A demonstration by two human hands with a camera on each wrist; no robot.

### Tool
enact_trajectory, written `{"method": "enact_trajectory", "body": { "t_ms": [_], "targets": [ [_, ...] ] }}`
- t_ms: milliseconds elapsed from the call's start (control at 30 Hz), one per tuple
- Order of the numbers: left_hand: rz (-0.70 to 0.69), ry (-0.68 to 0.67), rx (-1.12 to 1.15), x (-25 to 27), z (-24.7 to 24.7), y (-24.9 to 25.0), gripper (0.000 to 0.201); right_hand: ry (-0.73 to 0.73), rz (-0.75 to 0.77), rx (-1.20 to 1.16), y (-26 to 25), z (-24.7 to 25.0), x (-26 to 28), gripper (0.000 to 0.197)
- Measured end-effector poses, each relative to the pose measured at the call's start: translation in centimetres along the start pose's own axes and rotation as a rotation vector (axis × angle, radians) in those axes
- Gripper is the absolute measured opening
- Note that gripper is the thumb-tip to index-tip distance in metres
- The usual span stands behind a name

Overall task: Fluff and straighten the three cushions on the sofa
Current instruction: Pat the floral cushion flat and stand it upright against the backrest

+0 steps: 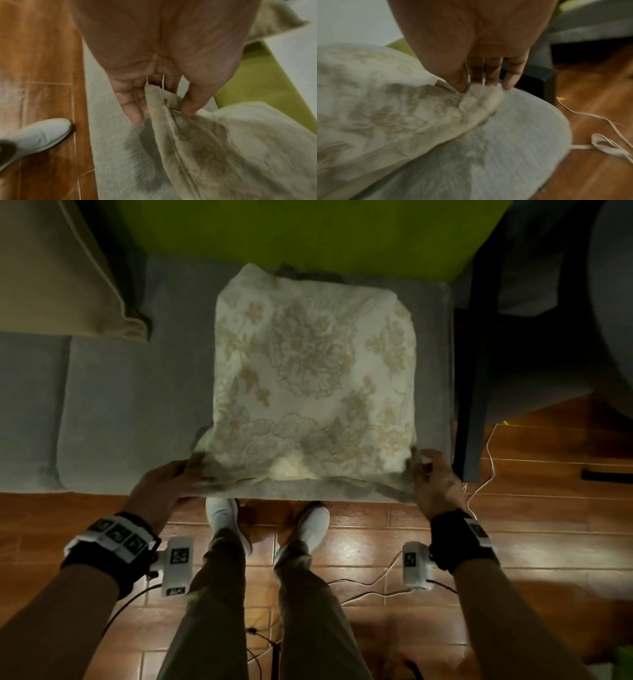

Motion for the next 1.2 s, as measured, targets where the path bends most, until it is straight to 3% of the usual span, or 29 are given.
{"method": "enact_trajectory", "body": {
  "t_ms": [100, 167, 267, 367, 467, 567, 733, 933, 1067, 1133, 1200],
  "targets": [
    [-0.089, 0.123, -0.448, -0.6, 0.9, 2.4, 0.021, 0.19, 0.245, 0.122, -4.9, 1.6, 1.5, 0.05],
    [-0.149, 0.263, -0.577, -0.3, 0.8, 4.1, 0.04, 0.283, 0.486, 0.173, -9.9, 2.2, 3.3, 0.057],
    [-0.471, 0.359, -0.606, 1.7, -2.1, 8.8, 0.072, 0.254, 0.686, 0.219, -15.3, 1.2, 3.9, 0.065],
    [-0.712, 0.198, -0.786, 3.1, -8.7, 13.7, 0.104, 0.164, 0.579, 0.209, -16.9, -1.3, 1.5, 0.075],
    [-0.613, 0.079, -1.062, -0.1, -12.8, 13.5, 0.12, 0.088, 0.457, 0.273, -15.3, -4.6, -1.0, 0.078],
    [-0.495, 0.057, -1.237, -3.9, -13.9, 10.5, 0.121, 0.065, 0.417, 0.36, -12.5, -7.8, -2.8, 0.081],
    [-0.452, 0.03, -1.287, -6.8, -15.2, 8.7, 0.121, 0.089, 0.422, 0.322, -9.3, -10.6, -4.7, 0.081],
    [-0.403, -0.005, -1.344, -7.5, -16.0, 8.5, 0.12, 0.078, 0.338, 0.204, -2.8, -11.8, -3.2, 0.09],
    [-0.368, -0.025, -1.357, -7.6, -15.9, 8.8, 0.12, -0.025, 0.338, 0.334, 0.9, -11.0, -2.8, 0.08],
    [-0.373, -0.048, -1.326, -7.1, -16.0, 9.0, 0.12, -0.092, 0.201, 0.387, 2.6, -9.3, -2.2, 0.074],
    [-0.404, -0.061, -1.286, -6.7, -15.5, 9.4, 0.12, -0.087, 0.001, 0.36, 4.1, -6.5, -1.0, 0.084]
  ]
}}
Point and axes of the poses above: each hand's wrist, its own x-axis away from the middle knuckle, its own z-axis out of the back of the hand, y = z × x, the point moved 6 cm from there along -x, towards the middle knuckle, and after that the axes turned 5 degrees about -y, right-handed, at the moved point
